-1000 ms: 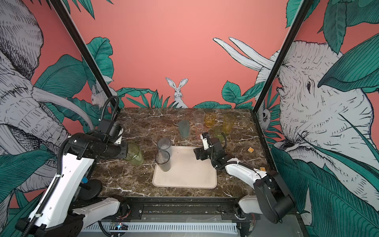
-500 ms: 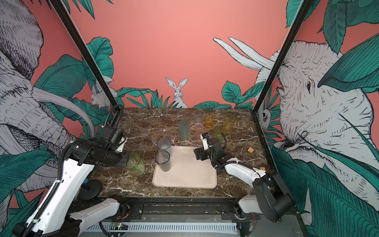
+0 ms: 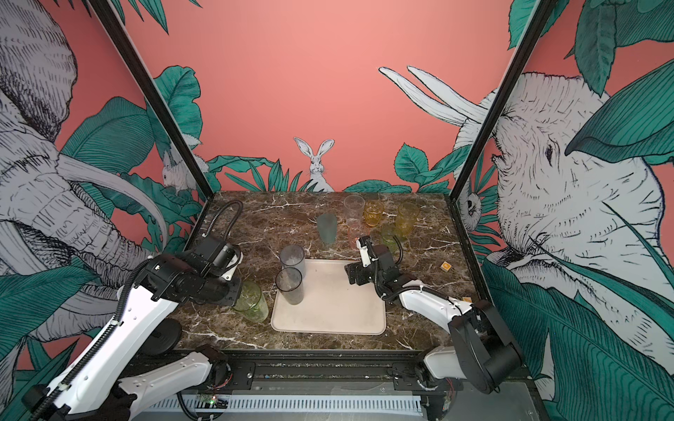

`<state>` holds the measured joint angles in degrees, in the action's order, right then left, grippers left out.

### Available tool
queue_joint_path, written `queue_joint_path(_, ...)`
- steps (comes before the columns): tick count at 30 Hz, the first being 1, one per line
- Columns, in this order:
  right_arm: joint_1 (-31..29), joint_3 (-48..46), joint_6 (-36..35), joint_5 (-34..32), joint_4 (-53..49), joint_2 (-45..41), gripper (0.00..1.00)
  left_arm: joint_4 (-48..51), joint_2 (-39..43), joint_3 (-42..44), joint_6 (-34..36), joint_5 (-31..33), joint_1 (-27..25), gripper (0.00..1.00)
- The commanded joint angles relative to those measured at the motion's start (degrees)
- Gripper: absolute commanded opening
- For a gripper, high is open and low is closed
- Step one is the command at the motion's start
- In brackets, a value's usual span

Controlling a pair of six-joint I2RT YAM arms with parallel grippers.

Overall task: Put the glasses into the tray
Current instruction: 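Lift the green glass and carry it toward the tray with the left gripper, then lower the green glass onto the tray beside the grey glass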

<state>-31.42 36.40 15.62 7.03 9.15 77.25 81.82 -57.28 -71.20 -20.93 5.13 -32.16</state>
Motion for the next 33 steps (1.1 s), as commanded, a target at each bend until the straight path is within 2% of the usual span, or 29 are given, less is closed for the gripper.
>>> queue_joint_path(1,-0.3,1.5,-0.7,-0.5,1.1,0.4,0.87,-2.4,1.8,2.0,-2.6,-0.2,-1.4,0.0)
queue_joint_path(8,-0.3,1.5,-0.8,-0.4,1.1,0.3,0.87,-7.0,3.6,6.3,-6.0,-0.2,-4.1,0.0)
queue_joint_path(15,-0.3,2.1,-0.8,-0.1,0.7,1.0,0.87,-10.1,2.0,9.5,-9.6,3.2,-10.6,0.0)
queue_joint_path(33,-0.3,2.4,-0.7,0.3,0.6,1.3,0.87,-16.1,-1.7,12.3,-14.4,5.9,-18.0,0.0)
